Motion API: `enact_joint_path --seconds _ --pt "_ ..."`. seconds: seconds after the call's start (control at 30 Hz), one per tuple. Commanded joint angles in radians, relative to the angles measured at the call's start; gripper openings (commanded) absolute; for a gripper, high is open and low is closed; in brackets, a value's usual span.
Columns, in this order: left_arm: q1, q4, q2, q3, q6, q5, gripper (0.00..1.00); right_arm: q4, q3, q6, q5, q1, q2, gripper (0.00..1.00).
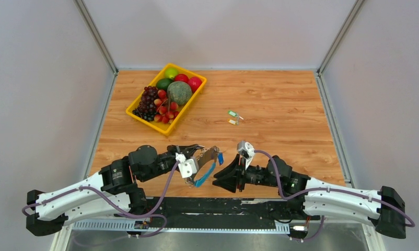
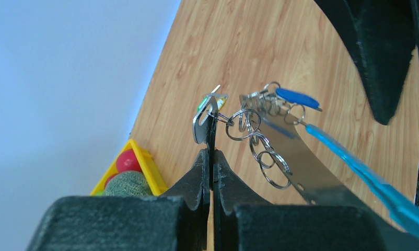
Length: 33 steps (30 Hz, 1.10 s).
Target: Remove the keys from the keyring
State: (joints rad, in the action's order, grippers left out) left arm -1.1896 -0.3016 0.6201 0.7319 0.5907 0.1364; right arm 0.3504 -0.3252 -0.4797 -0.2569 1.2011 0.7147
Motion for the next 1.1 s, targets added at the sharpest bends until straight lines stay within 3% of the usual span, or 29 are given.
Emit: enact_joint_path --seconds 0.0,0.13,0.47,0.7,1.07 --pt "0.001 0.066 -0.005 0.033 0.008 -0.006 0.00 -0.040 -0.094 0.118 0.135 0.002 -0.010 0.40" --pt "0.001 0.066 -0.003 0.034 0.008 -0.018 0.00 -0.044 -0.139 0.192 0.195 0.002 0.024 0.51" --pt "0.001 0.061 -0.003 0.035 0.008 -0.041 0.00 -0.006 -0.207 0.385 0.314 0.002 0.066 0.54" --pt "0.001 0.058 -0.005 0.035 0.009 -0.053 0.00 0.011 -0.208 0.527 0.315 0.002 0.039 0.55" --pt "0.001 0.058 -0.004 0.034 0.011 -0.062 0.00 -0.026 -0.244 0.575 0.275 0.002 0.020 0.56"
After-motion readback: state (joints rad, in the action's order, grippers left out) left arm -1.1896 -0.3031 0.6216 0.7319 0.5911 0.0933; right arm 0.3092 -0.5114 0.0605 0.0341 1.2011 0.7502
